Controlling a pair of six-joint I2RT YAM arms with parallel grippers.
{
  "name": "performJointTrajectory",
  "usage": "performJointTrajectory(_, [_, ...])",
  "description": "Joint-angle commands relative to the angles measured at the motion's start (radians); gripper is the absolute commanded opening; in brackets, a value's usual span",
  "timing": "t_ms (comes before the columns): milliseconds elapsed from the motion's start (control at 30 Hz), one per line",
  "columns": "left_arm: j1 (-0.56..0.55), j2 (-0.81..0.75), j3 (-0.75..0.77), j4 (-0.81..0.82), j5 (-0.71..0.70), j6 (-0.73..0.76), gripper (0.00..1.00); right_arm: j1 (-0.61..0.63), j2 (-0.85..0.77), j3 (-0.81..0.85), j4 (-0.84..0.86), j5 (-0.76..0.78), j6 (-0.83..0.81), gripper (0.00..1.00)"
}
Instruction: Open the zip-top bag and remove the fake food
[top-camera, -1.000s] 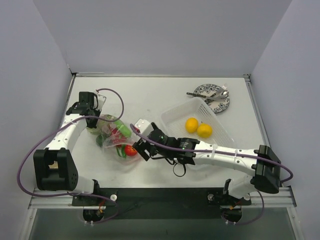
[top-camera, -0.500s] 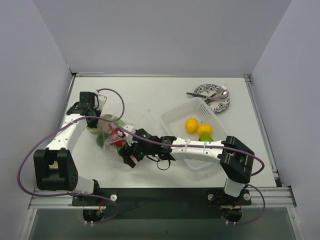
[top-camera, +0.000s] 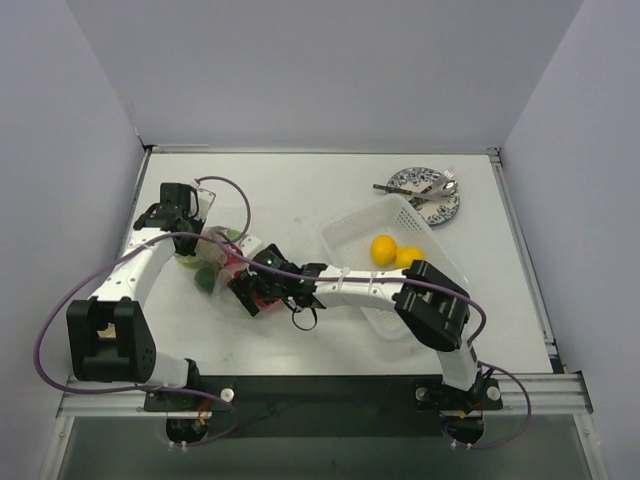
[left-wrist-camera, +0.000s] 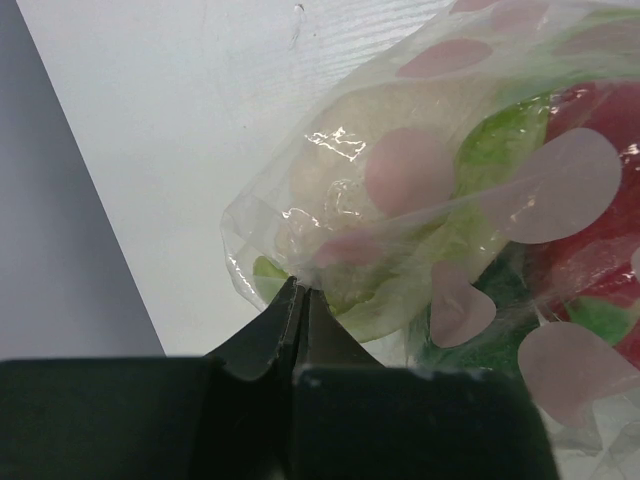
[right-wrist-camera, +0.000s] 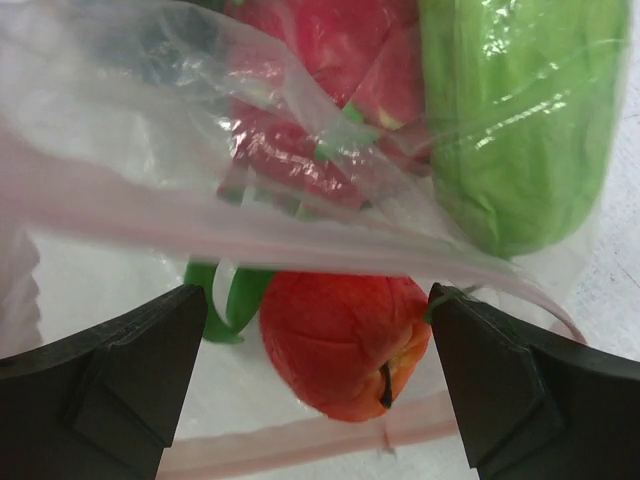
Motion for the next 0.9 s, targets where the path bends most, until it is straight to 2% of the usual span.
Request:
performJointTrajectory(0, [-0.009, -0.032, 0.043, -0.020, 0.030, -0.014, 0.00, 0.002, 0.078, 0.067, -0.025, 0.076, -0.004, 1.00])
performJointTrajectory(200, [-0.009, -0.041, 0.032, -0.009, 0.014, 0.003, 0.00, 0.002, 0.091, 0.013, -0.039, 0.072, 0.013, 1.00])
performJointTrajectory(233, [-0.009, -0.041, 0.027, -0.006, 0.013, 0.003, 0.00, 0.001, 0.080, -0.001, -0.031, 0.057, 0.015, 0.97])
performJointTrajectory(333, [-0.010, -0.034, 0.023, -0.001, 0.016, 0.000, 0.00, 0.001, 0.025, -0.032, -0.018, 0.049, 0.016, 0.77])
performJointTrajectory(367, [-0.010, -0.032, 0.021, 0.000, 0.016, -0.002, 0.00, 0.001, -0.021, -0.039, -0.019, 0.049, 0.012, 0.62])
performJointTrajectory(433, [-0.009, -0.031, 0.021, 0.003, 0.011, -0.004, 0.00, -0.001, -0.079, -0.068, -0.020, 0.059, 0.007, 0.43])
performJointTrajectory(467, [-0.009, -0.032, 0.020, 0.003, 0.008, -0.005, 0.00, 0.001, -0.148, -0.084, -0.020, 0.075, -0.005, 0.23])
performJointTrajectory(533, [-0.009, -0.035, 0.018, 0.008, 0.005, -0.002, 0.00, -0.008, -0.219, -0.125, -0.022, 0.105, -0.015, 0.13])
performJointTrajectory(733, [-0.007, -0.037, 0.018, 0.008, -0.001, 0.004, 0.00, -0.099, -0.523, -0.258, -0.025, 0.165, -0.028, 0.12])
performJointTrajectory(833, [-0.010, -0.041, 0.026, 0.000, 0.008, -0.003, 0.00, -0.212, -0.636, -0.361, -0.023, 0.280, -0.007, 0.17])
performJointTrajectory(867, [-0.012, -0.041, 0.029, -0.006, 0.024, -0.013, 0.00, -0.285, -0.664, -0.405, -0.025, 0.297, 0.004, 0.17])
